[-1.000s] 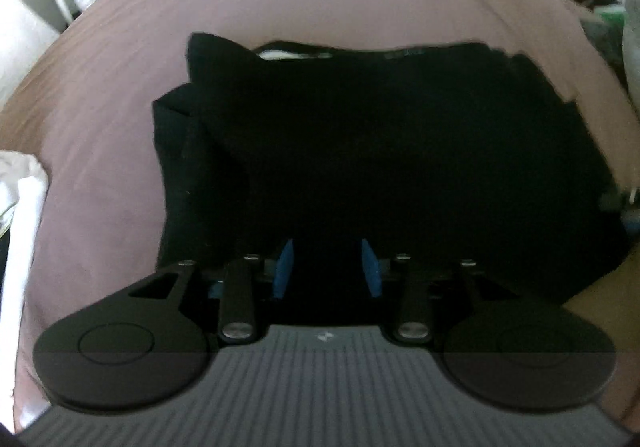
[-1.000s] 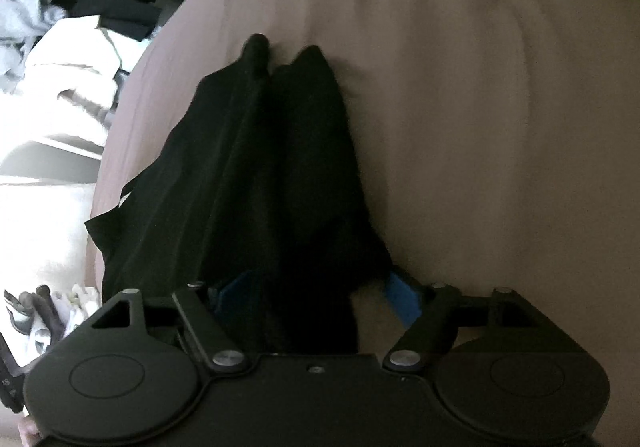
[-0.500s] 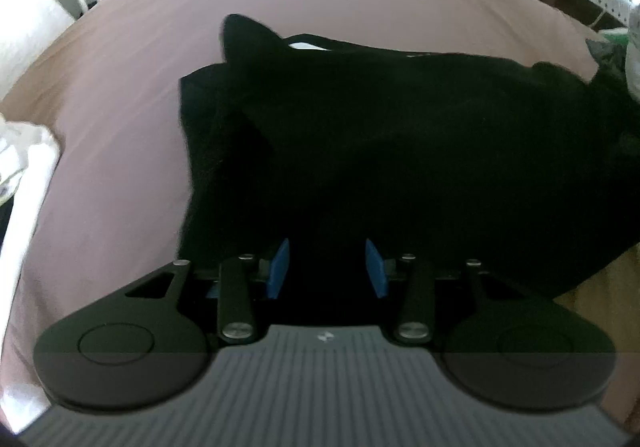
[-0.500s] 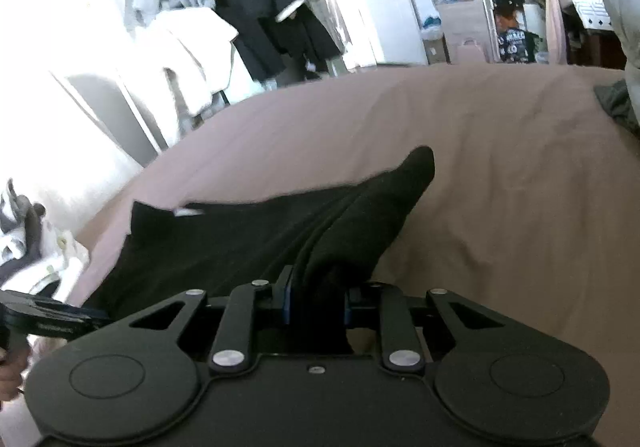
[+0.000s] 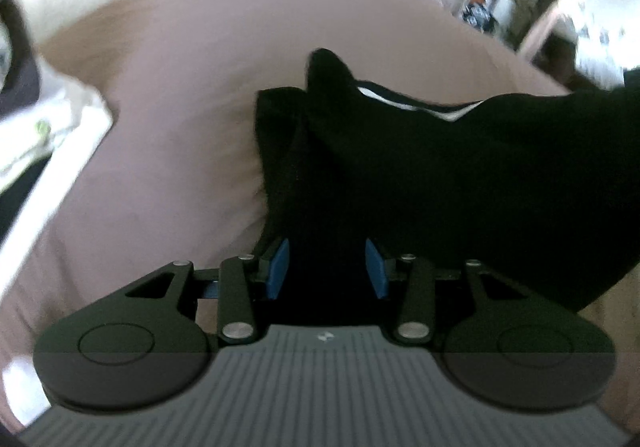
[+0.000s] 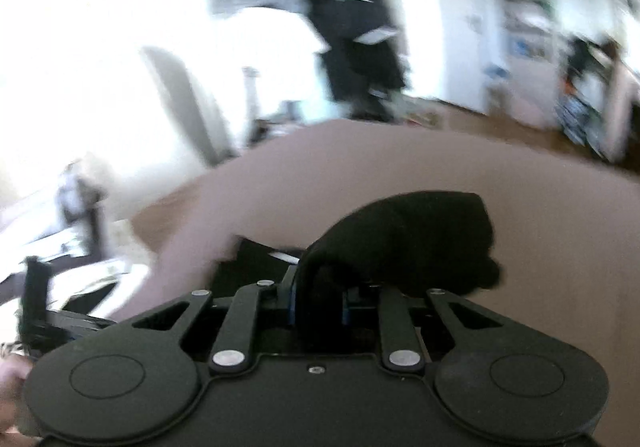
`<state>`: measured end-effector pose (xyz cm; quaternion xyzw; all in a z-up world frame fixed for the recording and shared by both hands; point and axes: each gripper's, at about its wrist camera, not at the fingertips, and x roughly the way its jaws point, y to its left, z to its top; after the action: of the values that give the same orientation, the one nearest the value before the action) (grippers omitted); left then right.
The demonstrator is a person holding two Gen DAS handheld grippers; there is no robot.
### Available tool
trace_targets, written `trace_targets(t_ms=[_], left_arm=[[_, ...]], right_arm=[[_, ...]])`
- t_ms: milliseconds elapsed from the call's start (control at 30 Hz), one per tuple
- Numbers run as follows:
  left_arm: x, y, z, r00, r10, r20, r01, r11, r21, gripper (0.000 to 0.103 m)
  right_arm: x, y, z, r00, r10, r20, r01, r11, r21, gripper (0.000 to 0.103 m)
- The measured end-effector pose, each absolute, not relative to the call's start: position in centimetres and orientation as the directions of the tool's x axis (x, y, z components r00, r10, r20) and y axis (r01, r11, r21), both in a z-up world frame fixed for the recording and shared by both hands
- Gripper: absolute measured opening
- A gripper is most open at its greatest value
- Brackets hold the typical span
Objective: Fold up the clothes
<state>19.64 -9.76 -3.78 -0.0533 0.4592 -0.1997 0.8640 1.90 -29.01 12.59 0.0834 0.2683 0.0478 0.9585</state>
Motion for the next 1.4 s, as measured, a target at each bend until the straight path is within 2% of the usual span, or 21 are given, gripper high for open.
trace_targets(t_ms=[100,233,333,400,433,467,533,600,733,833,900,967,1000,1033,1133,1267,1333,1400], left_arm=[[19.9,-8.3,-3.5,0.520,-0.394,-0.758,0.256,0.919,-0.301,0.041],[20.3,-6.3,-4.4,0.536,-0.329,-0.777,0.181,0.944,-0.275,0.041],[21.2,-4.6,-5.7,0.490,-0.356,-0.796,0.109,0.931,-0.349,0.041],[21.6,-4.0,-6.2,0.482,-0.375,-0.792,0.084,0.919,-0.384,0.041],[21.6,-3.9,-6.1,0.488,-0.375,-0.788,0.080,0.918,-0.388,0.041],[21.7,-3.9,-6.0,0.496,-0.370,-0.786,0.076,0.920,-0.385,0.041],[21.8,-4.0,-5.8,0.512,-0.365,-0.778,0.070,0.920,-0.385,0.041],[21.7,-3.8,-5.4,0.530,-0.380,-0.758,0.069,0.910,-0.408,0.041],[21.4,-3.1,-4.1,0.601,-0.370,-0.709,0.053,0.903,-0.427,0.041],[21.1,-2.4,-3.0,0.650,-0.381,-0.658,0.050,0.885,-0.463,0.041],[20.9,-2.1,-2.3,0.674,-0.393,-0.626,0.054,0.871,-0.488,0.041],[20.9,-2.2,-2.1,0.675,-0.417,-0.609,0.075,0.859,-0.506,0.041],[20.9,-2.4,-2.1,0.667,-0.438,-0.603,0.090,0.851,-0.517,0.044],[21.0,-2.8,-2.2,0.652,-0.457,-0.605,0.110,0.846,-0.521,0.051],[21.5,-4.5,-3.0,0.597,-0.497,-0.629,0.166,0.844,-0.509,0.061],[22.1,-7.0,-4.9,0.524,-0.439,-0.730,0.195,0.896,-0.399,0.065],[22.7,-8.5,-6.8,0.459,-0.294,-0.838,0.171,0.955,-0.242,0.046],[23.0,-8.5,-8.3,0.408,-0.216,-0.887,0.128,0.976,-0.179,0.046]], right_arm=[[6.2,-24.7,12.7,0.821,0.210,-0.531,-0.139,0.976,0.170,0.022],[11.3,-20.7,9.8,0.727,0.324,-0.606,-0.230,0.946,0.231,0.023],[13.0,-19.9,7.2,0.661,0.392,-0.639,-0.248,0.919,0.307,0.032],[12.5,-20.9,7.0,0.644,0.467,-0.605,-0.259,0.878,0.403,0.034],[11.9,-21.6,7.2,0.653,0.500,-0.570,-0.264,0.855,0.447,0.041],[11.1,-22.6,7.5,0.672,0.512,-0.535,-0.263,0.840,0.474,0.053],[9.1,-24.6,7.8,0.727,0.492,-0.479,-0.244,0.837,0.490,0.058],[7.2,-26.5,7.2,0.750,0.457,-0.478,-0.223,0.855,0.468,0.058],[4.8,-28.0,3.6,0.731,0.389,-0.561,-0.186,0.904,0.384,0.058],[3.6,-27.0,1.8,0.697,0.447,-0.561,-0.242,0.883,0.402,0.058],[3.3,-25.2,1.3,0.670,0.470,-0.574,-0.301,0.879,0.369,0.060],[3.0,-23.2,1.1,0.662,0.457,-0.595,-0.357,0.889,0.286,0.068],[2.6,-22.4,1.0,0.665,0.440,-0.604,-0.379,0.895,0.235,0.069],[2.2,-21.6,0.9,0.668,0.424,-0.612,-0.401,0.898,0.184,0.070],[1.5,-19.8,0.2,0.692,0.368,-0.621,-0.431,0.901,0.054,0.071],[0.8,-19.3,-0.9,0.716,0.341,-0.610,-0.439,0.898,-0.014,0.071],[0.6,-19.2,-1.0,0.686,0.401,-0.607,-0.486,0.874,0.028,0.071],[0.4,-19.0,-1.3,0.593,0.491,-0.638,-0.572,0.815,0.095,0.071]])
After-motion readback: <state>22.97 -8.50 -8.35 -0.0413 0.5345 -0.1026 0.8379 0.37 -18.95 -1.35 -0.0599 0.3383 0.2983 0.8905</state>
